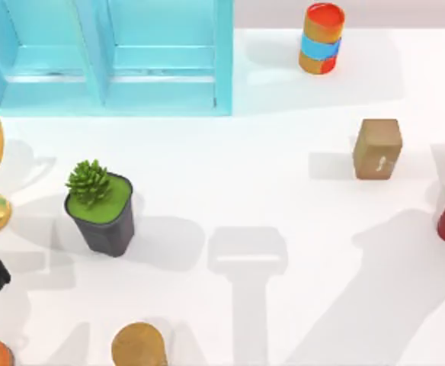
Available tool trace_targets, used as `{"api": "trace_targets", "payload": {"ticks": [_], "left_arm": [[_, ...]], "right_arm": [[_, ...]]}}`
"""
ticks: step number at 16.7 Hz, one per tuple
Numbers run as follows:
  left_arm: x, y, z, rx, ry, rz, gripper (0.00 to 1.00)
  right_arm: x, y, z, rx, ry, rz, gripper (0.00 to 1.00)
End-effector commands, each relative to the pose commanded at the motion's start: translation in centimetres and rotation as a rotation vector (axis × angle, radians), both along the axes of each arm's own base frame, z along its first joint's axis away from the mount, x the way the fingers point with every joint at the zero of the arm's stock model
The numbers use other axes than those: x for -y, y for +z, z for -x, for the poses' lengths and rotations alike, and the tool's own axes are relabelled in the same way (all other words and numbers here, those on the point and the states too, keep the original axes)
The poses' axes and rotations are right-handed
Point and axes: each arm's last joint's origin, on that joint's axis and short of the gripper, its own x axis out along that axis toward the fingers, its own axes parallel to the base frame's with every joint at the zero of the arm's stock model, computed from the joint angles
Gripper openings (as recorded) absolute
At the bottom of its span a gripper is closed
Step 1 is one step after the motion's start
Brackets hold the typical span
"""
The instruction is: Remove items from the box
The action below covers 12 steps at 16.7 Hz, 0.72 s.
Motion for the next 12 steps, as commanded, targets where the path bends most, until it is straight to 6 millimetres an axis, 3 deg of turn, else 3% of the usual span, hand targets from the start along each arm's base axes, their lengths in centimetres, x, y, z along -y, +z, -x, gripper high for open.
{"api": "trace_targets", "payload": {"ticks": [1,12], "left_arm": [[0.0,0.0,0.0,0.0,0.0,0.0,1.0],[0.0,0.0,0.0,0.0,0.0,0.0,1.0]], "right_arm": [[0.0,0.0,0.0,0.0,0.0,0.0,1.0],[0.0,0.0,0.0,0.0,0.0,0.0,0.17]]}}
